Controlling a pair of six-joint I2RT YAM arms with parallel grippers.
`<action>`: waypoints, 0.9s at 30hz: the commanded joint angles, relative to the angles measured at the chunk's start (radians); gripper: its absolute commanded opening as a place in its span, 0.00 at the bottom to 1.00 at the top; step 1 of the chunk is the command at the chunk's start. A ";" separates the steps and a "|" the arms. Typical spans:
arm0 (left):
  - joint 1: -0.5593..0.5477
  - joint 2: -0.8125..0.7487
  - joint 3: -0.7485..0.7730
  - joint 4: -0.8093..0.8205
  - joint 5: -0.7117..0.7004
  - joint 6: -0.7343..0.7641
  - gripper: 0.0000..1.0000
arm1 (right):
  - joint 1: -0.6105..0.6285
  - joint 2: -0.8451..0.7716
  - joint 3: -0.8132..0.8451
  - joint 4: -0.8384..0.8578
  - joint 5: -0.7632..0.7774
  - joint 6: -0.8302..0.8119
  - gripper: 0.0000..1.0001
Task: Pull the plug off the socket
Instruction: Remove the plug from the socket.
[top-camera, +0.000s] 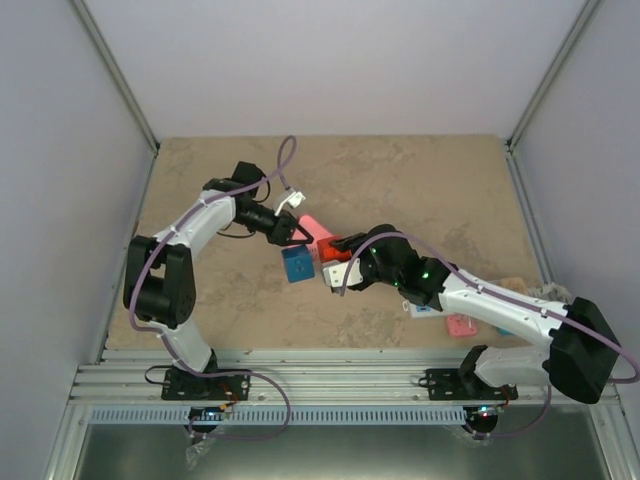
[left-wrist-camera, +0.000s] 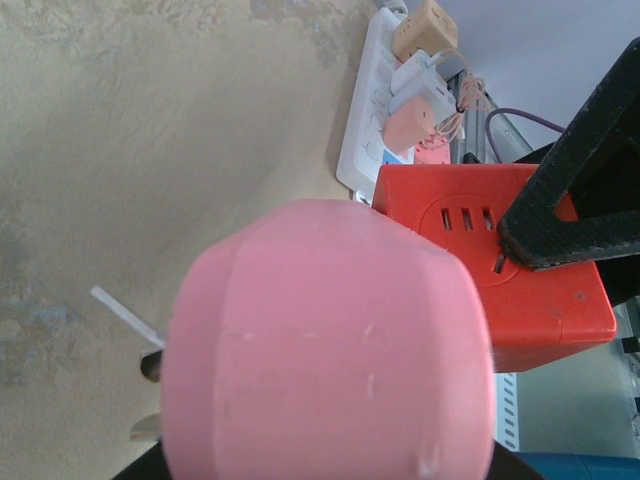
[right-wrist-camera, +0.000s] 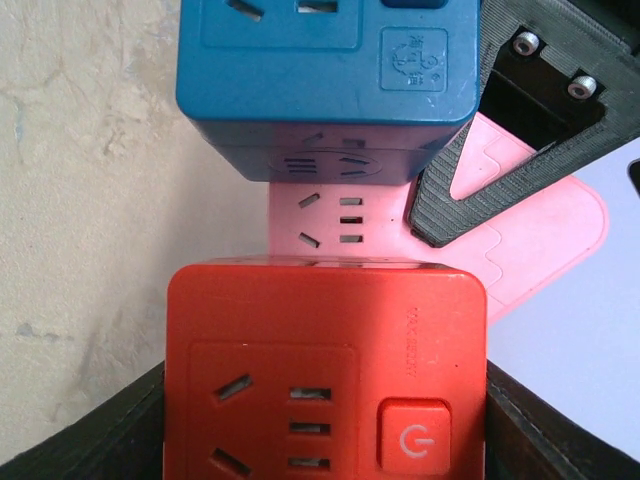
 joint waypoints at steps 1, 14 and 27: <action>0.029 0.025 0.046 -0.009 0.002 0.043 0.00 | -0.007 -0.057 -0.055 0.057 0.061 -0.031 0.08; 0.033 -0.001 0.011 0.072 -0.066 -0.022 0.00 | -0.005 -0.036 -0.027 0.015 0.040 0.003 0.07; 0.023 -0.048 -0.032 0.155 -0.137 -0.071 0.00 | -0.039 0.026 0.083 -0.141 -0.041 0.068 0.07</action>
